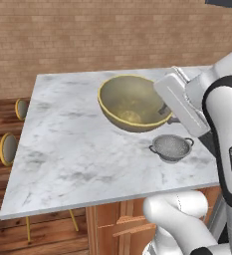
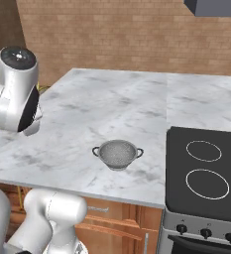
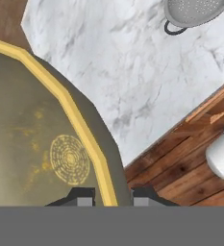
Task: Pick the bowl and colander and place them in the sink. Then turn on the water.
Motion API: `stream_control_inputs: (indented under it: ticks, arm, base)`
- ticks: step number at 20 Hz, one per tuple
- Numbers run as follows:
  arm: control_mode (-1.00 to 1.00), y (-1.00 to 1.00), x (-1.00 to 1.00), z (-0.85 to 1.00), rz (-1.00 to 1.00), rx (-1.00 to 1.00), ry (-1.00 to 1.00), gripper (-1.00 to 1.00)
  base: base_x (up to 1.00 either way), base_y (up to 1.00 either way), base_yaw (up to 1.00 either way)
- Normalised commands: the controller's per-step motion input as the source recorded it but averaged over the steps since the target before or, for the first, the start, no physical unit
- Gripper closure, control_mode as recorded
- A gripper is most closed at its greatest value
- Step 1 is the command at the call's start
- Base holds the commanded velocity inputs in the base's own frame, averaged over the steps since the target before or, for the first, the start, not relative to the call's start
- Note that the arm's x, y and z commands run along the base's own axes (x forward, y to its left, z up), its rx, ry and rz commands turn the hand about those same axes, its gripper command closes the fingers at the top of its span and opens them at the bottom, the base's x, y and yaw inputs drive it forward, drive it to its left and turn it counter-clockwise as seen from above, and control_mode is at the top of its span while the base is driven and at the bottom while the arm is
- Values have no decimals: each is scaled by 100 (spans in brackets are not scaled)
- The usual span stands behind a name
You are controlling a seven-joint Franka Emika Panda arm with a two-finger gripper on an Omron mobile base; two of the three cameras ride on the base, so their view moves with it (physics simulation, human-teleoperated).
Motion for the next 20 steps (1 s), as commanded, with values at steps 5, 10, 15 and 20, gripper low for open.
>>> stream_control_inputs:
  ticks: [5,10,15,20]
  arm:
    - [-100,-7,-33,-32,0,0,14,100]
    - [100,-3,-11,-14,0,0,6,100]
    - [100,0,0,0,0,0,0,100]
    - [100,0,0,0,0,0,0,100]
  base:
    - [0,0,0]
    - [-18,-7,0]
    - [-33,-10,0]
    - [-50,-17,0]
